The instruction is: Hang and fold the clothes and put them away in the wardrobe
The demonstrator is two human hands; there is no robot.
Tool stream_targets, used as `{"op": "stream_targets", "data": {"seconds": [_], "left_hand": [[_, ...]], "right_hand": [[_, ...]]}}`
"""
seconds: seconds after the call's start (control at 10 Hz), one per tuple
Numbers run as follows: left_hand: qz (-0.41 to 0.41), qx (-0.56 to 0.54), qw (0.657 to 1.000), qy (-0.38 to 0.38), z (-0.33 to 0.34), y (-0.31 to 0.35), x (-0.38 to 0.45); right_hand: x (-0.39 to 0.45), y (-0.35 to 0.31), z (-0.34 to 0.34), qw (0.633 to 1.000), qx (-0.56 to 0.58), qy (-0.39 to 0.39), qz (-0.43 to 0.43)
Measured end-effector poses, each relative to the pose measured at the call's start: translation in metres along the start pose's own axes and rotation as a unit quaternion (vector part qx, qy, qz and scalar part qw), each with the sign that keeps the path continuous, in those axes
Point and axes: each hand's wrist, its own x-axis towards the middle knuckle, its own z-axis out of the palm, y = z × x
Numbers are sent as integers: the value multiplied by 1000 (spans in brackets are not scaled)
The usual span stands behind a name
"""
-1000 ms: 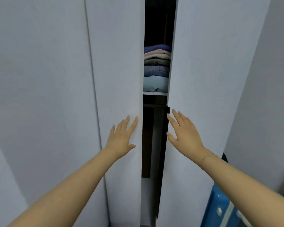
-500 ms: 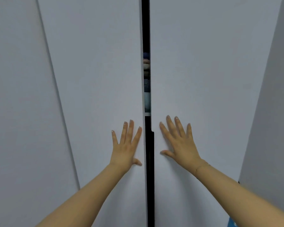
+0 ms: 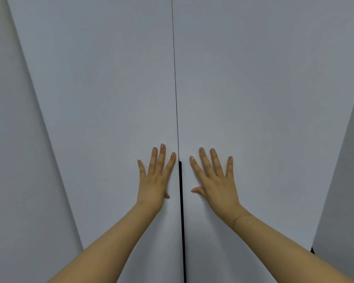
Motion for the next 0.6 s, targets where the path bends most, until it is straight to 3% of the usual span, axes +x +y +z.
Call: {"op": "stream_targets", "data": {"seconds": [0.2,0.5,0.6], "left_hand": [[-10,26,1000,-4,1,1,2],[35,71,994,-77,-54,-12,-18],[16,52,998,-18,-78,-26,-53]], "right_hand": [[1,0,11,1000,-14,-7,1],[8,-10,-42,984,29,-173,40],[3,-15,-89,979,56,-188,61]]}}
